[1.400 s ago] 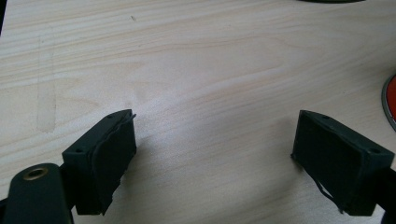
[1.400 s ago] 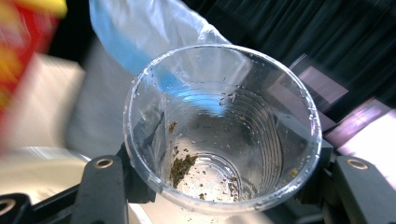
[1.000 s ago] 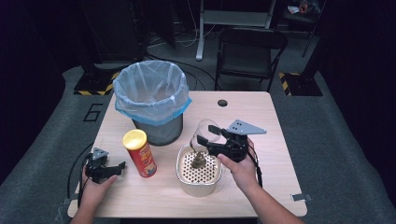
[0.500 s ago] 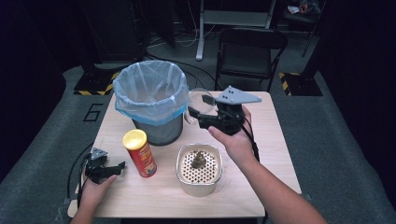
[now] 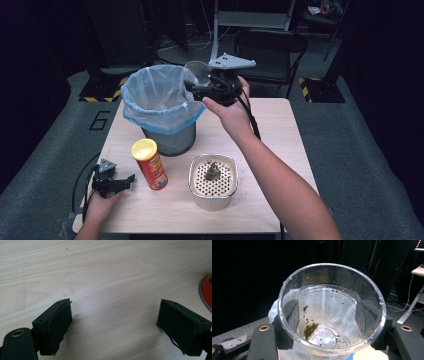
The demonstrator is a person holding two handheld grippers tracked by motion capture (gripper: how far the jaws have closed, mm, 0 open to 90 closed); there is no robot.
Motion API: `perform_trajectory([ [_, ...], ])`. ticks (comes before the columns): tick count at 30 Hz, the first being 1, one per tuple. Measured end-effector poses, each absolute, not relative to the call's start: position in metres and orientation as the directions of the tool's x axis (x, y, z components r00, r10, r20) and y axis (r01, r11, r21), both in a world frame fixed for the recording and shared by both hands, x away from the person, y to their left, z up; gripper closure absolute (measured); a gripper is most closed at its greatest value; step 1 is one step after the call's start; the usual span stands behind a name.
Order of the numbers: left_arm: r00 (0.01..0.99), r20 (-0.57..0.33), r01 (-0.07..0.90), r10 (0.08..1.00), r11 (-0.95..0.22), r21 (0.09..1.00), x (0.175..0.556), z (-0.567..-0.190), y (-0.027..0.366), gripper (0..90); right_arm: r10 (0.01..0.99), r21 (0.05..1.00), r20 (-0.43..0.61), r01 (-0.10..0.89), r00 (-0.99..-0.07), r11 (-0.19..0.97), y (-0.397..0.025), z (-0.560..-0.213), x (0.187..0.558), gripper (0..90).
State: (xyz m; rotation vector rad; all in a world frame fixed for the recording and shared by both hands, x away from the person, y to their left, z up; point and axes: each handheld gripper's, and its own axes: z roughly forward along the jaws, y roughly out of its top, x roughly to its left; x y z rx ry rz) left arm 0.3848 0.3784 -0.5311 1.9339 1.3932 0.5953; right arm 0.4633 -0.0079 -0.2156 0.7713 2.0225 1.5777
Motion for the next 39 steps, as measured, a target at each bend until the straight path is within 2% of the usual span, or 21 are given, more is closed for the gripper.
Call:
perform_trajectory([
  [8, 0.33, -0.023, 0.641, 0.944, -0.206, 0.739, 0.385, -0.53, 0.379, 12.1, 0.683, 0.959, 0.025, 0.212, -0.73, 0.191, 0.025, -0.215, 0.49, 34.7],
  [17, 0.324, -0.022, 0.644, 0.946, -0.204, 0.737, 0.385, -0.53, 0.378, 12.1, 0.684, 0.934, -0.011, 0.237, -0.729, 0.267, 0.058, -0.235, 0.514, 32.7],
  [26, 0.318, -0.023, 0.648, 0.948, -0.199, 0.736, 0.384, -0.53, 0.377, 12.1, 0.673, 0.914, -0.023, 0.257, -0.74, 0.313, 0.078, -0.248, 0.522, 31.8],
  [27, 0.318, -0.023, 0.648, 0.948, -0.2, 0.735, 0.385, -0.53, 0.377, 12.1, 0.668, 0.913, -0.017, 0.26, -0.744, 0.313, 0.083, -0.251, 0.522, 26.4],
  [28, 0.318, -0.023, 0.648, 0.948, -0.2, 0.735, 0.385, -0.53, 0.377, 12.1, 0.668, 0.913, -0.017, 0.26, -0.744, 0.313, 0.083, -0.251, 0.522, 26.4],
  [29, 0.318, -0.023, 0.648, 0.948, -0.199, 0.736, 0.385, -0.53, 0.377, 12.1, 0.67, 0.908, 0.0, 0.28, -0.742, 0.311, 0.086, -0.255, 0.524, 13.4],
  [31, 0.316, -0.016, 0.647, 0.949, -0.203, 0.735, 0.384, -0.53, 0.377, 12.2, 0.663, 0.898, 0.029, 0.31, -0.748, 0.311, 0.088, -0.26, 0.525, 13.3],
  [36, 0.318, -0.019, 0.638, 0.948, -0.199, 0.744, 0.384, -0.531, 0.375, 11.5, 0.672, 0.911, 0.01, 0.284, -0.74, 0.299, 0.081, -0.262, 0.519, 14.1],
  [39, 0.342, -0.034, 0.654, 0.939, -0.212, 0.726, 0.382, -0.528, 0.376, 11.4, 0.675, 0.927, -0.022, 0.238, -0.738, 0.291, 0.064, -0.257, 0.513, 16.5],
])
